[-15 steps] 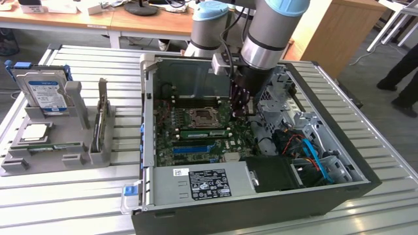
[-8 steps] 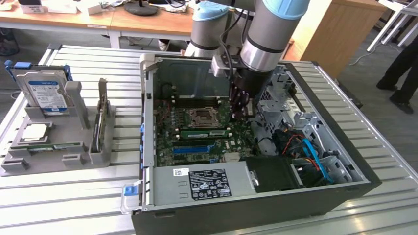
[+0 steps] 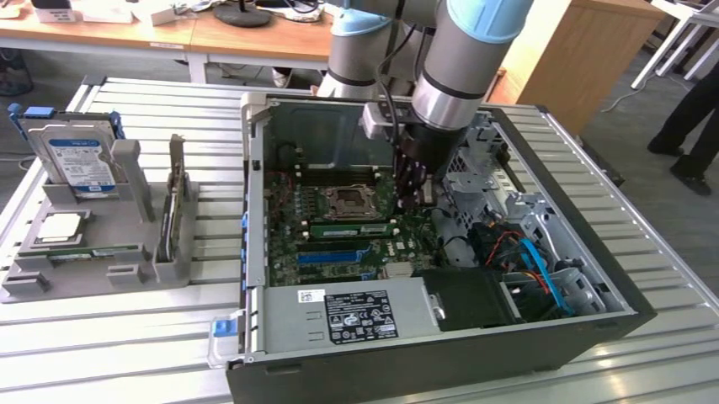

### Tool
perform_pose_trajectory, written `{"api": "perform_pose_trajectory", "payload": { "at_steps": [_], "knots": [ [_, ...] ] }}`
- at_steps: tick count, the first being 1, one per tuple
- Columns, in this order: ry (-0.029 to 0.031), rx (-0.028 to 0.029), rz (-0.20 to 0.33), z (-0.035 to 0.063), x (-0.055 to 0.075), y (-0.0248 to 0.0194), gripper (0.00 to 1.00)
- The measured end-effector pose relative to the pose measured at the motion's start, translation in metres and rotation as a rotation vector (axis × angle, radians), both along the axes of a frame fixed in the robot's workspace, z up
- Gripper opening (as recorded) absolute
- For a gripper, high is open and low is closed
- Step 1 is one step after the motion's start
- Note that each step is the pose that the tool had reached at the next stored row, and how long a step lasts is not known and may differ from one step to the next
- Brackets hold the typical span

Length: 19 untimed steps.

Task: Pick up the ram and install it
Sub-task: 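Press down the ram until it locks into place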

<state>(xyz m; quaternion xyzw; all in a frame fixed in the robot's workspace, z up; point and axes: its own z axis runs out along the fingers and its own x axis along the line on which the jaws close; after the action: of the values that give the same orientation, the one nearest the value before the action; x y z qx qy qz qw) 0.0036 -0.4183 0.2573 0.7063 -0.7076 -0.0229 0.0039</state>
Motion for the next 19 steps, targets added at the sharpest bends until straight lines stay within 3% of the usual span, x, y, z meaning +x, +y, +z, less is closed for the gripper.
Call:
{"api": "perform_pose_trajectory", "payload": {
  "at_steps": [19],
  "knots": [
    [0.0000, 0.0000, 0.000, -0.0184, 0.000, 0.0000, 0.11]
  ]
}}
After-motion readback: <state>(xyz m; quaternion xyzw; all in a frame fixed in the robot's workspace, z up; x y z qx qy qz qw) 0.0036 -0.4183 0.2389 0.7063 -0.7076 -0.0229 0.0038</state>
